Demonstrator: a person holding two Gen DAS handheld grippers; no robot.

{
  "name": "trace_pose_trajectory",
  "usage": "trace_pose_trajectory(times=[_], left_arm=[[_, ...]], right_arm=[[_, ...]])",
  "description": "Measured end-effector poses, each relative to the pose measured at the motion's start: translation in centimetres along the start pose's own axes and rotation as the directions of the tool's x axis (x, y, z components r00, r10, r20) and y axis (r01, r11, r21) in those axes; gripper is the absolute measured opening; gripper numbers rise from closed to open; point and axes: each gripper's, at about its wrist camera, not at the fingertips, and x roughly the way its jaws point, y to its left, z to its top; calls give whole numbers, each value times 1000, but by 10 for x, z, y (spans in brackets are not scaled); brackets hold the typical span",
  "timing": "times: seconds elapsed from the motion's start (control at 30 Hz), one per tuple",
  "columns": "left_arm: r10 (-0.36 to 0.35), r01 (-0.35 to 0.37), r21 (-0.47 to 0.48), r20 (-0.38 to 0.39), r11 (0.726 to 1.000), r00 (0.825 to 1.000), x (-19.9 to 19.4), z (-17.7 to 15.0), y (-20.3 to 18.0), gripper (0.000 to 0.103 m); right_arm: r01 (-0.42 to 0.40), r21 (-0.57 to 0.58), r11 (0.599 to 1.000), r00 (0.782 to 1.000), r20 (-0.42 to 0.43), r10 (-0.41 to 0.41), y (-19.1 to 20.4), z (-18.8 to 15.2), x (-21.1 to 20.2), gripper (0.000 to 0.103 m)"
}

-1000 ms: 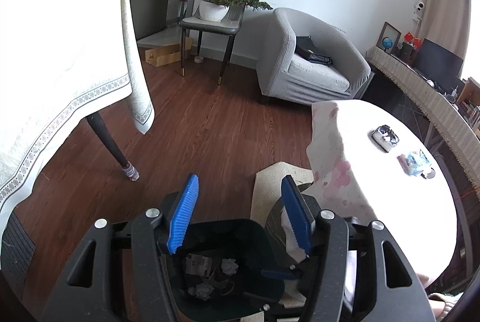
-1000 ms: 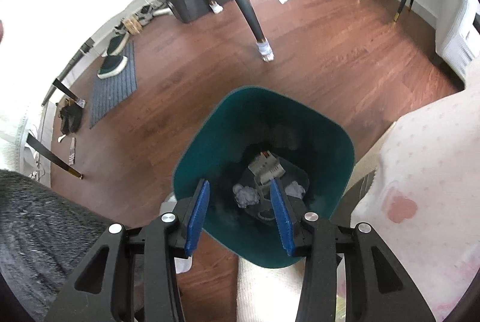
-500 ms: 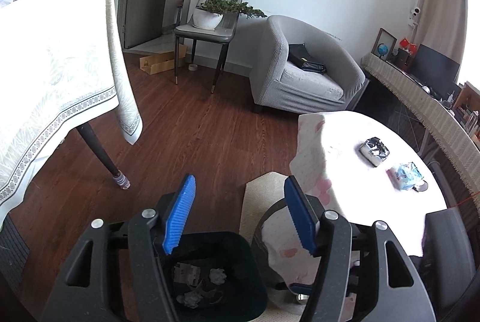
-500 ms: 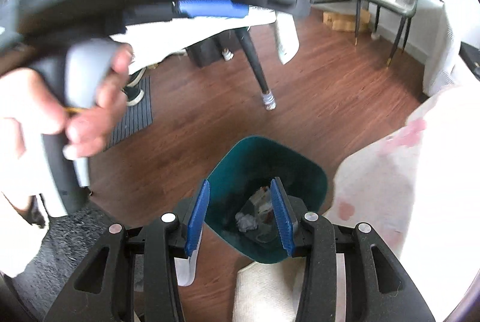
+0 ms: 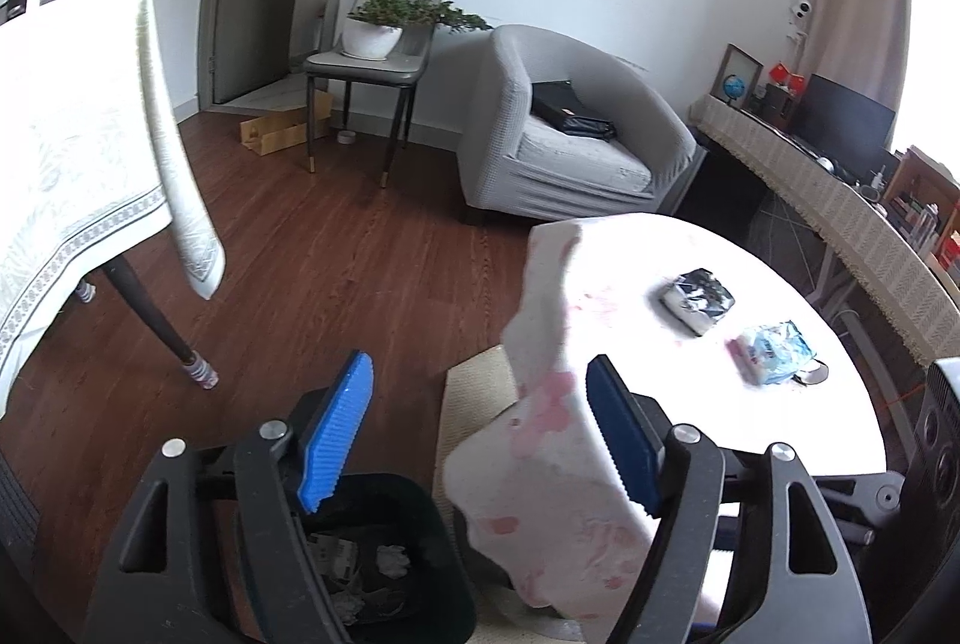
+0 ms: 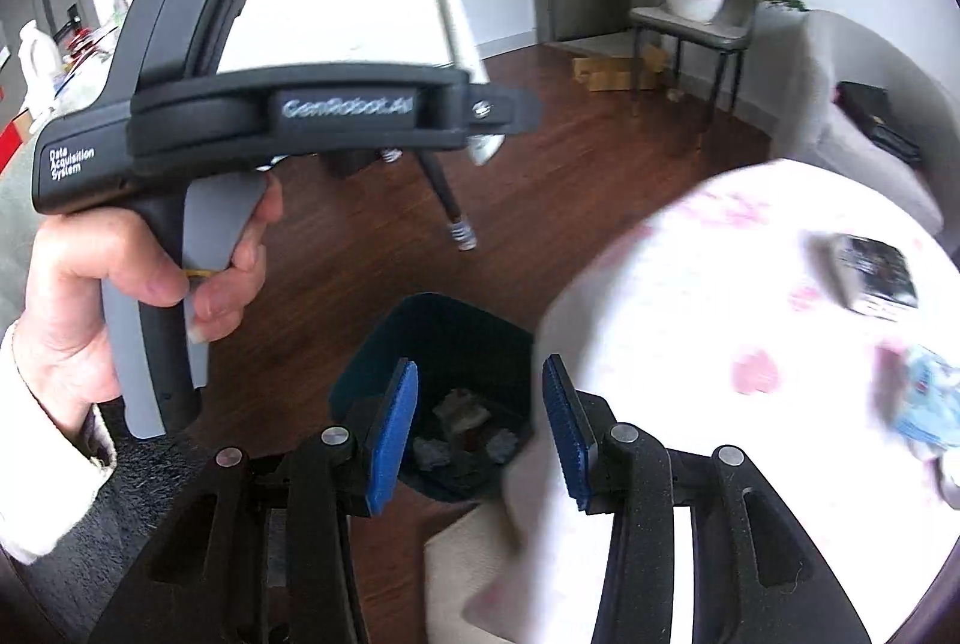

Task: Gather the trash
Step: 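Move both open tools from the bin back over the table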

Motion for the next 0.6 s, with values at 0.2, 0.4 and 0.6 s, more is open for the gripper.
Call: trace_pose_trajectory(times=[0.2,0.4,0.6], left_arm=[[-27,28,33,-14,999,1000,14,-2,-28,83],[-76,78,41,-32,996,997,26,-3,-53,87],[-102,102,90,-10,991,995,31,2,-80,93]], right_arm=[[110,47,993,993,38,-112,-34,-12,-26,51],[224,96,970,970,72,-231,-70,-23,-48,59],[306,164,938,940,107,-325,-104,-33,-70,69]])
